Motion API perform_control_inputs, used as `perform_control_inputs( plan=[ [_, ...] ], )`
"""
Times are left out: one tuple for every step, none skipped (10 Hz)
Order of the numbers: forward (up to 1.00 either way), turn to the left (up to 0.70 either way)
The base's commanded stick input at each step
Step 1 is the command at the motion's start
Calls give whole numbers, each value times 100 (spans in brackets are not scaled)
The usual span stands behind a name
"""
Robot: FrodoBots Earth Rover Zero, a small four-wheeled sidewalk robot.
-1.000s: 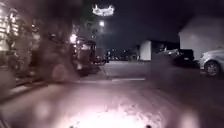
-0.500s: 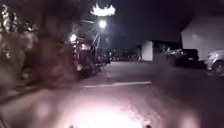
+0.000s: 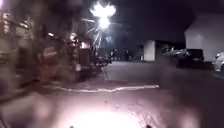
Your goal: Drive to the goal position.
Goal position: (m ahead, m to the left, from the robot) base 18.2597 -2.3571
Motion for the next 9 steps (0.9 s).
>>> perform_control_inputs(
  plan=[
    [70,1],
    [70,0],
    [70,0],
    [70,0],
    [70,-10],
    [70,-33],
    [70,-33],
    [70,-28],
    [70,-23]
  ],
)
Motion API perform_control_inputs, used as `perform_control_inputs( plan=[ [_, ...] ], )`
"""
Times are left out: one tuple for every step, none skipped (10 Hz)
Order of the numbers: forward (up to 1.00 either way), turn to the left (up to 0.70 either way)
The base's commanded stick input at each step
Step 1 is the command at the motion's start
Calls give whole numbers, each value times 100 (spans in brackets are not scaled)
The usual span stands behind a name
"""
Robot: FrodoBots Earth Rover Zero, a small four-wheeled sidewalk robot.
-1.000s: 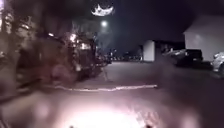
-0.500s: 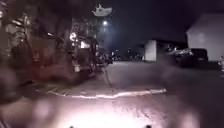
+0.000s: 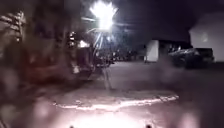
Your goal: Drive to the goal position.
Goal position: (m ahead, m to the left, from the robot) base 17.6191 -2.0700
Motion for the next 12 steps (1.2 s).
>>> perform_control_inputs(
  plan=[
    [70,0],
    [70,0],
    [70,0],
    [70,0],
    [70,0],
    [70,0],
    [70,0],
    [70,0],
    [70,0],
    [70,0],
    [70,0],
    [70,0]
  ],
)
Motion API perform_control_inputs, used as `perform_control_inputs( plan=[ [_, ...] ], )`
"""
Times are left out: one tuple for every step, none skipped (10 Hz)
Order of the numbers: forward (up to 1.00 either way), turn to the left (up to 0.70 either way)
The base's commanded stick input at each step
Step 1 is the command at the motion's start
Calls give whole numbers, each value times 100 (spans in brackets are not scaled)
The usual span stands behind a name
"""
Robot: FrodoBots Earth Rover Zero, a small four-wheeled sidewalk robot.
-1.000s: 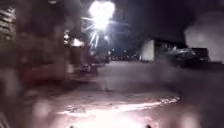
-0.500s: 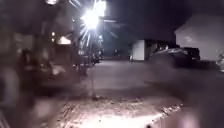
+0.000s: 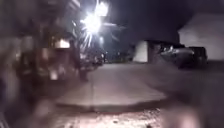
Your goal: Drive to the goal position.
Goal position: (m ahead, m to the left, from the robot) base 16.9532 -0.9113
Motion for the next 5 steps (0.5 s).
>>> perform_control_inputs(
  plan=[
    [70,0],
    [70,0],
    [70,0],
    [70,0],
    [70,0]
  ],
)
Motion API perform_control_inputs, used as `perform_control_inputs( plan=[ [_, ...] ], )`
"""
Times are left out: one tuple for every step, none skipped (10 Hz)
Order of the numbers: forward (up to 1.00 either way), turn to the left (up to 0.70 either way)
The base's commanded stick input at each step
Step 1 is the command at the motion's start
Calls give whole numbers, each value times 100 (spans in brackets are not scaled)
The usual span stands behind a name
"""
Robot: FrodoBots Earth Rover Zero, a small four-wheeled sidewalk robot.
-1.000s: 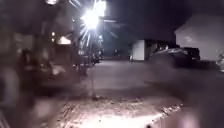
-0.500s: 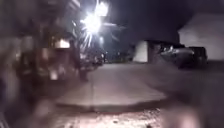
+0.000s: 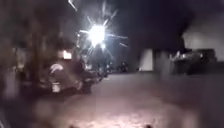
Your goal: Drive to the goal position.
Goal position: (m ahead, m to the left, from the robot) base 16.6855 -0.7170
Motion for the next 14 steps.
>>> perform_control_inputs(
  plan=[
    [70,0],
    [70,0],
    [70,0],
    [70,0],
    [70,0],
    [70,0],
    [70,0],
    [70,0],
    [70,0],
    [70,0],
    [70,0],
    [70,0],
    [70,0],
    [70,0]
  ],
)
